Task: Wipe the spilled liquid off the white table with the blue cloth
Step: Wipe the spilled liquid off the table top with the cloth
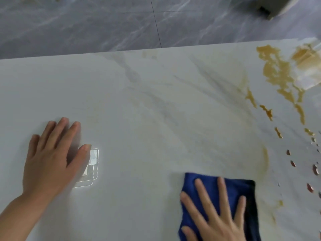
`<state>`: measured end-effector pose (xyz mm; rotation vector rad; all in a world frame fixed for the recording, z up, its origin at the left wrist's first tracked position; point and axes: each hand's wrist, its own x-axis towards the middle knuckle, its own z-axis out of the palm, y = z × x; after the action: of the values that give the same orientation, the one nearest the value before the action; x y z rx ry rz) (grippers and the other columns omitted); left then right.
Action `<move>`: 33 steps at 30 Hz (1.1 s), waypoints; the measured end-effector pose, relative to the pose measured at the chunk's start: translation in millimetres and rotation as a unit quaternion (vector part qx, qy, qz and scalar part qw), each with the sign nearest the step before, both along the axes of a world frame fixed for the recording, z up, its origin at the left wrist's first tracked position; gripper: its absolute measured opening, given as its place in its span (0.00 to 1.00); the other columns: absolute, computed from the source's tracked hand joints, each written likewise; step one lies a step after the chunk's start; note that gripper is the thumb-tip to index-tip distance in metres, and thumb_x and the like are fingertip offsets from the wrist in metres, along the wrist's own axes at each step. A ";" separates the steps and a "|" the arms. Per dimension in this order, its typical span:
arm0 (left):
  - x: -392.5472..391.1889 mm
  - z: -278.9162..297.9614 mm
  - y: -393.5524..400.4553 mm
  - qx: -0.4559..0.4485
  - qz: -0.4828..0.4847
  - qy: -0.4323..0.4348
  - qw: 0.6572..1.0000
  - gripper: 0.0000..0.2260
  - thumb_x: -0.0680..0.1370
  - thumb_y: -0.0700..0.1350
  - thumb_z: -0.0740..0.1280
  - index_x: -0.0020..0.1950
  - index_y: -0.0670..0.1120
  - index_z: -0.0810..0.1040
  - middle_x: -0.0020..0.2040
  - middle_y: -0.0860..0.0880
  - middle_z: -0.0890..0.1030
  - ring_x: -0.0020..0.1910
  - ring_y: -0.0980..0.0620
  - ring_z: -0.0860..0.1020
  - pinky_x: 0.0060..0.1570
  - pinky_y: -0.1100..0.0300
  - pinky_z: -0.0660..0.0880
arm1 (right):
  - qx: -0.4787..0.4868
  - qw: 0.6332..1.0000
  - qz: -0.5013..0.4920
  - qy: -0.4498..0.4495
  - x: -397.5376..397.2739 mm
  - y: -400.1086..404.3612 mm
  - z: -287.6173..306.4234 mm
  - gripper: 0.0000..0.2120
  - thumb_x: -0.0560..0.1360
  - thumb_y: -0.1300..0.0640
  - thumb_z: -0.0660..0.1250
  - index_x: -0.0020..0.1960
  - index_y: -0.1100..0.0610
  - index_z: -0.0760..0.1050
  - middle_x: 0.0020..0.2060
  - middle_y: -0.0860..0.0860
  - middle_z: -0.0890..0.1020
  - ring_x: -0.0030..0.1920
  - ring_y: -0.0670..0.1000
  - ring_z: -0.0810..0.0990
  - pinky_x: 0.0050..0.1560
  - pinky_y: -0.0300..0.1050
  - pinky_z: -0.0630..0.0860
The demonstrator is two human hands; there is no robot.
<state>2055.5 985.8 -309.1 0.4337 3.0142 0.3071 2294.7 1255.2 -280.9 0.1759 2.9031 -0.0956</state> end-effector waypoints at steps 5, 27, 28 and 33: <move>0.2 1.9 2.9 -0.011 0.006 0.002 1.000 0.27 0.73 0.63 0.50 0.72 0.59 0.58 0.76 0.53 0.57 0.75 0.52 0.52 0.72 0.50 0.48 | -0.022 0.999 0.040 0.030 -27.2 -6.5 1.2 0.25 0.73 0.36 0.52 0.69 0.40 0.63 0.72 0.48 0.66 0.72 0.65 0.58 0.58 0.76 0.58; 0.8 10.3 7.2 -0.011 -0.004 0.000 1.000 0.30 0.73 0.64 0.48 0.72 0.53 0.62 0.75 0.49 0.60 0.75 0.48 0.55 0.71 0.45 0.51 | 0.006 0.996 -0.068 -0.051 -0.8 29.5 12.6 0.26 0.78 0.38 0.39 0.69 0.44 0.63 0.70 0.51 0.66 0.70 0.65 0.59 0.55 0.77 0.63; 1.0 10.8 7.0 -0.013 -0.004 -0.003 1.000 0.30 0.73 0.64 0.48 0.72 0.53 0.62 0.75 0.49 0.60 0.75 0.48 0.54 0.71 0.45 0.51 | 0.005 0.996 -0.069 -0.051 -1.2 29.6 13.0 0.26 0.78 0.38 0.40 0.69 0.44 0.63 0.71 0.51 0.66 0.70 0.65 0.59 0.56 0.77 0.63; 0.9 20.9 12.6 0.000 -0.015 -0.012 1.000 0.32 0.72 0.64 0.48 0.72 0.50 0.63 0.75 0.48 0.61 0.75 0.47 0.56 0.71 0.44 0.53 | -0.001 0.996 -0.076 -0.055 -4.9 29.2 14.8 0.25 0.78 0.39 0.40 0.69 0.44 0.63 0.71 0.51 0.66 0.71 0.64 0.59 0.56 0.76 0.63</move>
<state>2056.4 998.3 -288.2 0.4699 2.9813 0.3091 2289.8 1284.5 -266.1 0.3880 2.7763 -0.1101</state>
